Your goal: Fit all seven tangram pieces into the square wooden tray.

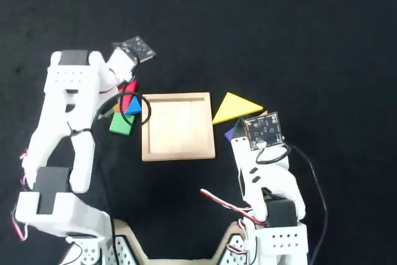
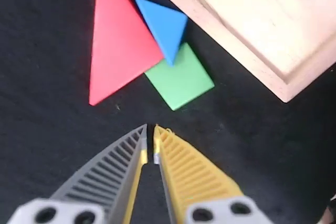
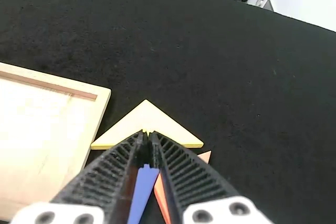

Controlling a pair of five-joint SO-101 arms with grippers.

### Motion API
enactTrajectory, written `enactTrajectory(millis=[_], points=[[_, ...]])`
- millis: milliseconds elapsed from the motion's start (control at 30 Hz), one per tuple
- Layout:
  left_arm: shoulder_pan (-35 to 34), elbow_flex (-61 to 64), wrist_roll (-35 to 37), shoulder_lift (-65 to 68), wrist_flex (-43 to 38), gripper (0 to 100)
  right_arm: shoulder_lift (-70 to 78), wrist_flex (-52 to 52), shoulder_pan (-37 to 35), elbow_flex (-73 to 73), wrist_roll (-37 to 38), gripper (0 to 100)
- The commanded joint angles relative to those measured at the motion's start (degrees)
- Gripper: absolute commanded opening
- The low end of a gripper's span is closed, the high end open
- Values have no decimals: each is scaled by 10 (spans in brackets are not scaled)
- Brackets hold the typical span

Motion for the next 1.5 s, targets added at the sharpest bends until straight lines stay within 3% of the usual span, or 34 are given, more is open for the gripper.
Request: enactTrajectory(millis=[0, 300, 567, 767, 900, 1200, 1467], points=[[7, -51, -34, 2, 8, 123, -27, 3, 8, -2, 7, 12], [-33, -51, -29, 8, -142, 170, -27, 3, 6, -2, 34, 12], [-35, -60, -25, 78, -208, 171, -27, 3, 6, -2, 34, 12], [-21, -181, -22, 171, -144, 171, -27, 3, 6, -2, 35, 12], [6, -261, 23, 225, -132, 171, -27, 2, 6, -2, 35, 12], [26, -349, 9, 340, -130, 171, -27, -2, 7, -2, 35, 12], [47, -366, -4, 367, -105, 171, -28, -3, 5, -2, 51, 12]])
